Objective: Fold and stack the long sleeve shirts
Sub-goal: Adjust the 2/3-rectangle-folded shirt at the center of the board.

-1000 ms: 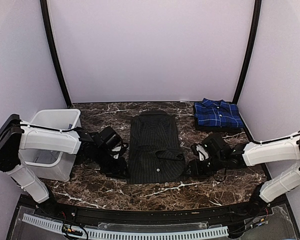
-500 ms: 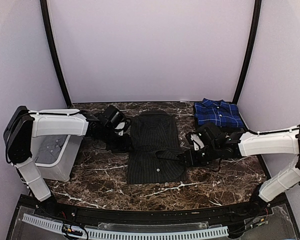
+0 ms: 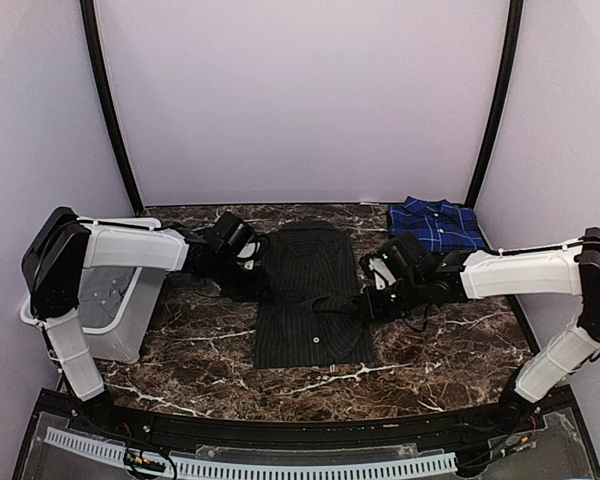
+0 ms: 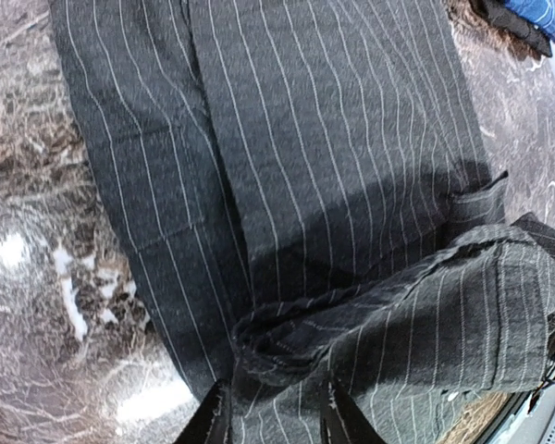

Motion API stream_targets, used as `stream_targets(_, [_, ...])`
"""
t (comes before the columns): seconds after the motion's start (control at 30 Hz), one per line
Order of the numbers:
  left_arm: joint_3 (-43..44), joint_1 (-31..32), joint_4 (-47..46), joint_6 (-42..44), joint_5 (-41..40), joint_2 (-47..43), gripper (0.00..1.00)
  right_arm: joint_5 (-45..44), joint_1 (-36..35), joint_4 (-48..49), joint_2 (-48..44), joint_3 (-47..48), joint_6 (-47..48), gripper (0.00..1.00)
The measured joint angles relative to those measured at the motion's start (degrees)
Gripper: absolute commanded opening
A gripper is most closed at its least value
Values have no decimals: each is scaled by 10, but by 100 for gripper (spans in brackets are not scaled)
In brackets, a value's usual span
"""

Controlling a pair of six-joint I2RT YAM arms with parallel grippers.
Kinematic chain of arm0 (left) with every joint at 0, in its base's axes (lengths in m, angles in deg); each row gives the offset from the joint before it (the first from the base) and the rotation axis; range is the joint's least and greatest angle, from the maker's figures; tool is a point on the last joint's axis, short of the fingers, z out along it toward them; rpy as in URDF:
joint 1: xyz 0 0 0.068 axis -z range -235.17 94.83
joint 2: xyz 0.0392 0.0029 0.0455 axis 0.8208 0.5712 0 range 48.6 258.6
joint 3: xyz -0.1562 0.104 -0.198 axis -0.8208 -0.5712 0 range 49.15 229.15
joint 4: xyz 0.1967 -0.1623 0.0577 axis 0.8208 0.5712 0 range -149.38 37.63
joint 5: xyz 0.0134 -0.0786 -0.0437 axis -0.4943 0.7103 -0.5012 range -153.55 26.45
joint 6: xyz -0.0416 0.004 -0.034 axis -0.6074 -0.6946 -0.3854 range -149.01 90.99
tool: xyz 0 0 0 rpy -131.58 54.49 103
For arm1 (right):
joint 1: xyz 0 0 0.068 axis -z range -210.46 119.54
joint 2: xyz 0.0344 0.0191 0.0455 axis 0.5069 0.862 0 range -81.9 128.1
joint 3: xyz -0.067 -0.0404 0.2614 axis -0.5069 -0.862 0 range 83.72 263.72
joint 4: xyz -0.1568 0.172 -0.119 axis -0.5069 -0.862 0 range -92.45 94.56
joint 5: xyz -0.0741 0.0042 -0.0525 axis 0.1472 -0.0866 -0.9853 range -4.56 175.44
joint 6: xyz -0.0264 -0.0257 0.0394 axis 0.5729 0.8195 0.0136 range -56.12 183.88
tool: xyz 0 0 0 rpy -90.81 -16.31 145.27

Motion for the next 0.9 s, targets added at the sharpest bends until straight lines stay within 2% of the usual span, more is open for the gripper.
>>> stream_targets(0.1, [0,-3,-17,1,2,3,23,-7,0,-8,21,27,-3,2])
stream_targets(0.33, [0,-8,-42,5,4,12,4,-10,19,-15,74,90,-16,0])
stream_targets(0.5, [-1,-11,-55,5,2,13,0,-9,49,2,115,125,-28,2])
stream_targets(0.67, [-21,-14,-79,0,-12,9,0,-5,71,24,151,146,-40,9])
stream_targets(0.8, [-37,-18,-87,-8,-22,3,0,-1,77,31,168,159,-41,21])
stream_targets(0.87, [-39,-19,-91,-9,-23,3,6,2,79,33,169,163,-39,26])
stream_targets(0.9, [-39,-19,-94,-10,-23,2,14,3,79,33,169,165,-39,28])
